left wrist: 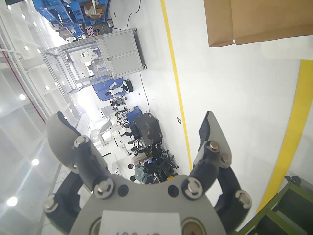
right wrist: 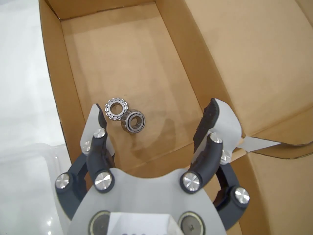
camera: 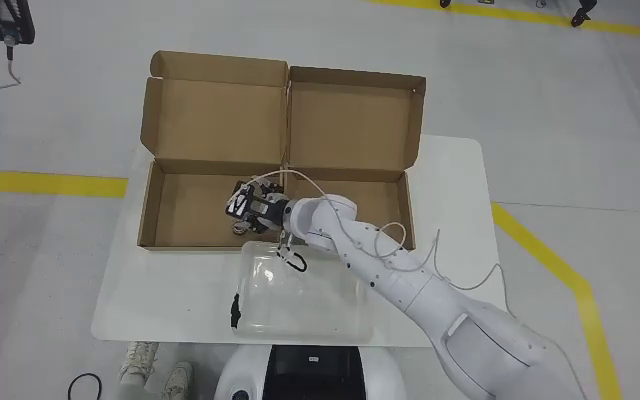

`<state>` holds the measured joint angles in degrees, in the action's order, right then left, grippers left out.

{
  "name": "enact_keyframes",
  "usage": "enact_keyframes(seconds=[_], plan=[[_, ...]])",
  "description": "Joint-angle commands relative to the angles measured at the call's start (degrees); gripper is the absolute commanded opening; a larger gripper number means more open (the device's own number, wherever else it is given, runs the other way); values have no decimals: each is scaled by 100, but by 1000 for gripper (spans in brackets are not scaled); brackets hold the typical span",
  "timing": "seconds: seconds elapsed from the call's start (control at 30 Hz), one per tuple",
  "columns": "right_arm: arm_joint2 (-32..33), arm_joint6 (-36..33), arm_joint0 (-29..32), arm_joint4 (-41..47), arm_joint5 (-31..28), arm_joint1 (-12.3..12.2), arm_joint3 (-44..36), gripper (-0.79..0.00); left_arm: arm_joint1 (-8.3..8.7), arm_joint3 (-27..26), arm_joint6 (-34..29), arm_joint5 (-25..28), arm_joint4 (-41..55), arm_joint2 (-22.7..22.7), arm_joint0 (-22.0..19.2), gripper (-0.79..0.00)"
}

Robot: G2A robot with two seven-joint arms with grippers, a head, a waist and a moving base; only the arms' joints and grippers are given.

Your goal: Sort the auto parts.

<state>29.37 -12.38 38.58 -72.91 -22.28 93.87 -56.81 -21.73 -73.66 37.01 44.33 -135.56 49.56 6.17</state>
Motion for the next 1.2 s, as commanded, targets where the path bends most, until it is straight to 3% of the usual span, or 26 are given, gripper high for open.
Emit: enact_keyframes(seconds=[0.0,0.3,0.5,0.9,1.17], plan=[[153,234,57,35,-180,-59,-161,0,0,0,0,0,0,0,0,0],[914,886,534,127,-1051,-409,-985,0,0,0,0,0,0,0,0,0],[1478,884,967,57,-1418,-662,-1662,0,0,0,0,0,0,0,0,0],[2850,345,2396,-272,-1282,-1158,-3409,0,0,0,0,0,0,0,0,0],[3786,-184,3218,50,-1504,-1409,-4217,0,0,0,0,0,0,0,0,0]])
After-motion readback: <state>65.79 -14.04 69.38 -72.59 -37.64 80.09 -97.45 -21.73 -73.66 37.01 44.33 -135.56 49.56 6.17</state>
